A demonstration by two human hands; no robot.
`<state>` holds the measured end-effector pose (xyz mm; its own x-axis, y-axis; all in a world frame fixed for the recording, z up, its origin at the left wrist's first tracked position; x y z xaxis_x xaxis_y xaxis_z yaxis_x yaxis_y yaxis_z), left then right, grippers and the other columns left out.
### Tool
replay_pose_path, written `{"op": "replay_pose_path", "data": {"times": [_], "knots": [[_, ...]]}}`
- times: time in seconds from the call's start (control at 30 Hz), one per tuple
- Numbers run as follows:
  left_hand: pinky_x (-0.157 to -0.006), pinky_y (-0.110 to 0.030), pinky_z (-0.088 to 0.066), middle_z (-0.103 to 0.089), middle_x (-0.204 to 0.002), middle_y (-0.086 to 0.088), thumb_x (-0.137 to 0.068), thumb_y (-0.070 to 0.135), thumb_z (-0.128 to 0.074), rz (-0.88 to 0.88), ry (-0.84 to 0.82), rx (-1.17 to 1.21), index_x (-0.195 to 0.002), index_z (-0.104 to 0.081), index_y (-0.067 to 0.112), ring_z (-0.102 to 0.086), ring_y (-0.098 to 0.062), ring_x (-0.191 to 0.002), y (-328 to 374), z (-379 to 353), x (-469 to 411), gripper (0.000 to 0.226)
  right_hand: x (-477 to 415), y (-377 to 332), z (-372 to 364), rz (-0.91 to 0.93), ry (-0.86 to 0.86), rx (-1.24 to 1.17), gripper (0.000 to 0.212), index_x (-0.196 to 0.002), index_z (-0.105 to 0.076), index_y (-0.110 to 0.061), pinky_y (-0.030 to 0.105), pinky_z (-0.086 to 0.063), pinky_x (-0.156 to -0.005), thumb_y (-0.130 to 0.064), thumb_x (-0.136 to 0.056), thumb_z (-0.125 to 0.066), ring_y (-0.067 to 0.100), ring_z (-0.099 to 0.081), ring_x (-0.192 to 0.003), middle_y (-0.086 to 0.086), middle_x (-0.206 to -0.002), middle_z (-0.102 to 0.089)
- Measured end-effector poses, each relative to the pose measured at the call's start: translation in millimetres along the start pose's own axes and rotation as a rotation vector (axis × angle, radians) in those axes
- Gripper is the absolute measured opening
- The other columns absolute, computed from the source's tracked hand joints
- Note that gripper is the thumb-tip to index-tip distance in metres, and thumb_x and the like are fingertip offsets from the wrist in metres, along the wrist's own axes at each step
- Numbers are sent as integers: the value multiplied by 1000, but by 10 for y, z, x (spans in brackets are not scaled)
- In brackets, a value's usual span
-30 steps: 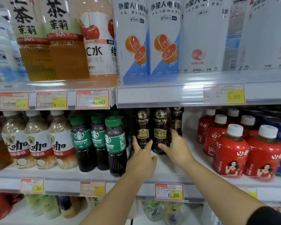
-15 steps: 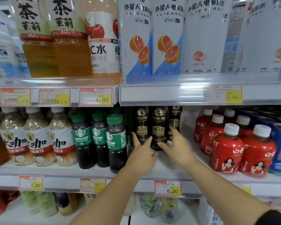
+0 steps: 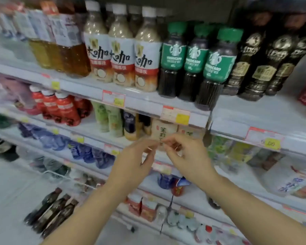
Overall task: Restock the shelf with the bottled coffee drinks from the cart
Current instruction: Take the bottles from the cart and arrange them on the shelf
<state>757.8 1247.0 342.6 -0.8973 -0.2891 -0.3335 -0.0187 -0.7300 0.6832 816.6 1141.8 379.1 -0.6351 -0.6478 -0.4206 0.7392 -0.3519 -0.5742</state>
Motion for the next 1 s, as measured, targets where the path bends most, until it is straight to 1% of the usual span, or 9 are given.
{"op": "replay_pose_path", "data": {"times": [0.17,0.27,0.4,0.5,0.57,0.67,0.8,0.9,1.0], "knots": [[-78,-17,-44,-60,-101,12,-92,13,-54,313,24,1,-116,-63,19,-58,-8,-93,-1387,439,733,25,-51,-236,-1517,-58,-300,-69,12,-98,-68,-15,6,-42,-70,-16,-88,-61,-6,-56,-71,-15,-83,-61],[-79,-26,-49,-62,-97,13,-89,10,-57,503,31,-32,-108,-66,22,-63,-12,-91,-2283,723,1272,24,-59,-403,-2460,-103,-413,-82,13,-94,-70,-12,14,-46,-73,-12,-83,-63,4,-59,-71,-13,-80,-62],[-79,-31,-50,-67,-105,12,-93,21,-55,720,25,-72,-109,-66,27,-62,-11,-91,-3375,1096,1944,20,-16,-601,-3760,-169,-581,-93,13,-95,-68,-14,22,-50,-71,-12,-85,-61,13,-63,-74,-4,-82,-66],[-81,-33,-51,-67,-105,11,-92,22,-54,845,25,-58,-109,-65,29,-63,-12,-92,-4117,1277,2376,21,85,-622,-4682,-244,-714,-93,10,-94,-66,-13,10,-41,-59,-11,-88,-58,6,-54,-61,-3,-77,-60],[-82,-28,-48,-66,-107,12,-92,19,-53,904,13,-52,-109,-65,28,-61,-11,-98,-4592,1323,2612,22,182,-528,-5255,-344,-775,-103,12,-96,-67,-12,13,-40,-64,-10,-86,-60,7,-54,-65,-2,-80,-62],[-83,-19,-35,-60,-118,9,-93,17,-52,939,-24,-96,-114,-63,26,-54,-12,-110,-5241,1294,2872,25,341,-273,-6017,-486,-853,-94,17,-102,-67,-6,12,-40,-66,-9,-86,-60,14,-60,-80,2,-91,-65],[-91,-27,-38,-59,-120,4,-92,13,-52,954,-72,-159,-117,-62,23,-51,-20,-113,-6021,1112,3079,28,579,193,-6820,-650,-921,-51,24,-110,-63,-6,0,-35,-53,-12,-87,-61,15,-55,-84,0,-95,-58],[-93,-42,-45,-65,-112,-2,-88,7,-56,845,-98,-223,-111,-66,18,-57,-28,-107,-6415,902,3064,28,747,553,-7354,-748,-939,-31,33,-119,-57,-5,11,-38,-60,-14,-87,-61,17,-53,-91,8,-110,-60],[-86,-29,-37,-69,-100,4,-86,15,-48,710,-20,-260,-101,-69,19,-57,-23,-98,-6571,795,3072,27,933,921,-7798,-858,-913,-11,42,-126,-52,-6,21,-35,-77,-16,-87,-63,23,-54,-104,8,-123,-56]]}}
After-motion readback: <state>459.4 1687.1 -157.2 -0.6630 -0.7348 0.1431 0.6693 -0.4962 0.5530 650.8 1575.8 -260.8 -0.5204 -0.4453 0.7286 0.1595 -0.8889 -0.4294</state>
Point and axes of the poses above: each hand's wrist, its own x-axis away from the middle knuckle, its own z-axis out of the back of the hand, y = z × x, the point moved 10 cm from there along -x, towards the middle knuckle
